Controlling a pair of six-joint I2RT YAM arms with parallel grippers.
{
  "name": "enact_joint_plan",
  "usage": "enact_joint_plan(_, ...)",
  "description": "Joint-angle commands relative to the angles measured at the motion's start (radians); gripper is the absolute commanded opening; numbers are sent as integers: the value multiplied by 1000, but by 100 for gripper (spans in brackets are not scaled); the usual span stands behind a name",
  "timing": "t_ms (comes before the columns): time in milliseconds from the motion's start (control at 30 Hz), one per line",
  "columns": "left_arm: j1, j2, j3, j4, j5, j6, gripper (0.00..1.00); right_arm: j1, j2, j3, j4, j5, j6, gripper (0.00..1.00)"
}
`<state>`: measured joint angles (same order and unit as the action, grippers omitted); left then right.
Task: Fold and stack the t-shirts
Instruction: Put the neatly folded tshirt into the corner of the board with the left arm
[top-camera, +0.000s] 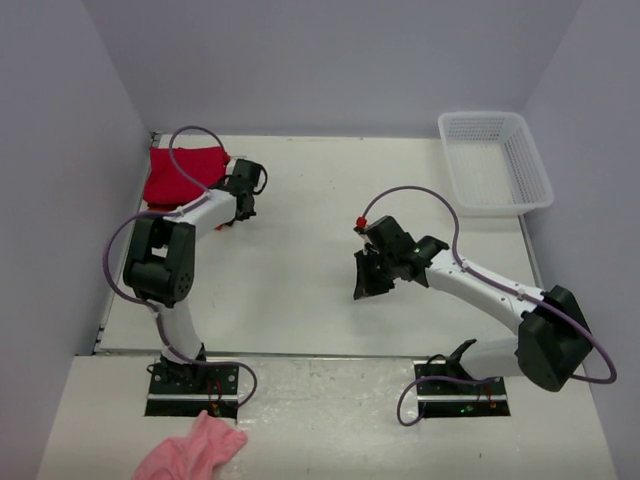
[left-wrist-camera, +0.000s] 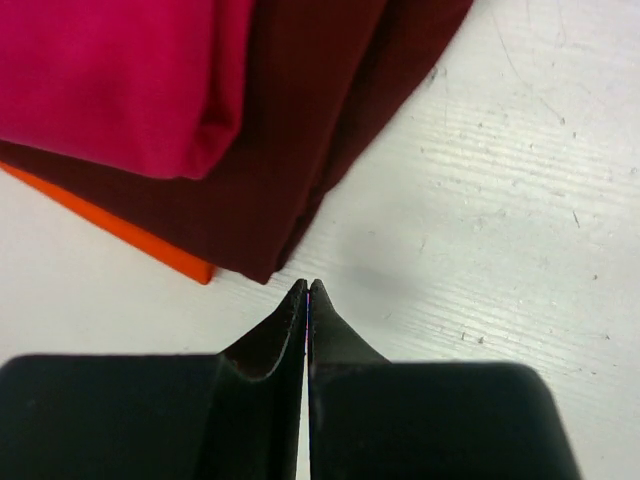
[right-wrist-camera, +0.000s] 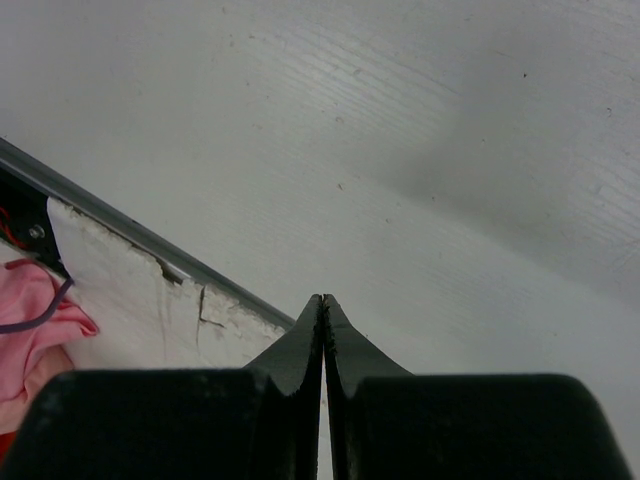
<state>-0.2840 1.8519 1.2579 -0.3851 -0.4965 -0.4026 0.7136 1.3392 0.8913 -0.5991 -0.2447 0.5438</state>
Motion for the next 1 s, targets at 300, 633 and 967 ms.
enact_joint_plan(300, 132, 164, 138, -12, 210, -24, 0, 6, -17, 0, -21, 33, 18, 0)
enact_joint_plan(633, 224, 297, 270, -5, 246, 34, 0, 7, 21, 17, -21, 30, 21, 0)
enact_joint_plan(967, 246, 328, 351, 12, 292, 85, 4, 15, 58, 38, -25, 28, 25, 0)
